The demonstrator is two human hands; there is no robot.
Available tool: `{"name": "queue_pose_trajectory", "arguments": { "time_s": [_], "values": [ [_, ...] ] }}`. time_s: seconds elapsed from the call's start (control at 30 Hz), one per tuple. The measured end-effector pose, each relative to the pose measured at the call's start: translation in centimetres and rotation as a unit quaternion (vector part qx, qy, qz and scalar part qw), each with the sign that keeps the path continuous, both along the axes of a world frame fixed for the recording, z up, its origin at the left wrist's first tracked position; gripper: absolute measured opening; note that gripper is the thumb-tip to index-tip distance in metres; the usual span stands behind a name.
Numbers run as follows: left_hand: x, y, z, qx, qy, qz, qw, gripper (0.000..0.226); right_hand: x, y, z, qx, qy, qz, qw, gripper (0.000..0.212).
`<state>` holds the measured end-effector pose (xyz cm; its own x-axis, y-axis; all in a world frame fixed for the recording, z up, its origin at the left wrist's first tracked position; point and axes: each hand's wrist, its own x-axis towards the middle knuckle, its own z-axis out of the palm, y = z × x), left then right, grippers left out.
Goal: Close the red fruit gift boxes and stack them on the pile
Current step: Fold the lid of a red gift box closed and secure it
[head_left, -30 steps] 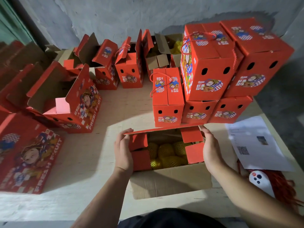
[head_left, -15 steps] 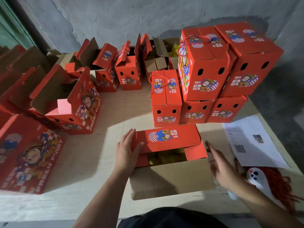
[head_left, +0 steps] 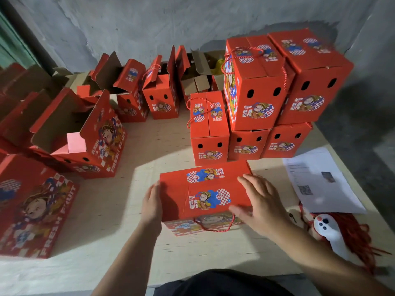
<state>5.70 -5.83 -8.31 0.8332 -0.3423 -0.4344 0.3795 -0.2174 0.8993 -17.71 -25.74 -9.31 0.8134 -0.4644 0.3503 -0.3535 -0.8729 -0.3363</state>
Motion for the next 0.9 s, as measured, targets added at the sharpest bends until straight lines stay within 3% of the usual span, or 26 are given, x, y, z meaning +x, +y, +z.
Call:
{"name": "queue_pose_trajectory", "arguments": {
  "time_s": [0.07,0.13,0.2,0.27,0.43,0.63,0.8,0.9],
  "values": [
    [-1.0,0.1,0.4,0.103,-0.236,0.042,0.965,0.028,-0.1,0.0,-0.4,-0.002,0.051,-0.003,0.999,0.109],
    [-1.5,0.6,0.9,0.159,-0.453,-0.099,0.872,0.045,0.1,-0.5,-0.2,-0.008,0.061,-0.005,0.998,0.111],
    [-2.1,1.0,1.1,0.227,-0.553,-0.275,0.753,0.074,0.7,-1.0,0.3,-0.021,0.071,-0.012,0.997,0.108],
    [-2.6,1.2,1.2,0.296,-0.576,-0.334,0.685,0.095,1.1,-1.3,0.8,-0.043,0.098,-0.014,0.994,0.106],
    [-2.5,0.1,1.6,0.351,-0.593,-0.328,0.647,0.097,1.5,-1.7,1.4,-0.040,0.157,-0.025,0.986,0.106],
    [-2.6,-0.4,1.1,0.384,-0.523,-0.363,0.669,0.129,2.1,-1.7,1.9,0.053,0.251,-0.029,0.966,0.142],
    [-1.7,-1.3,1.5,0.409,-0.473,-0.429,0.652,0.137,3.4,-2.0,2.9,0.082,0.344,-0.008,0.935,0.146],
    [-2.0,-1.1,1.5,0.418,-0.471,-0.432,0.645,0.138,3.2,-1.2,3.4,0.077,0.341,-0.001,0.937,0.143]
  ]
}}
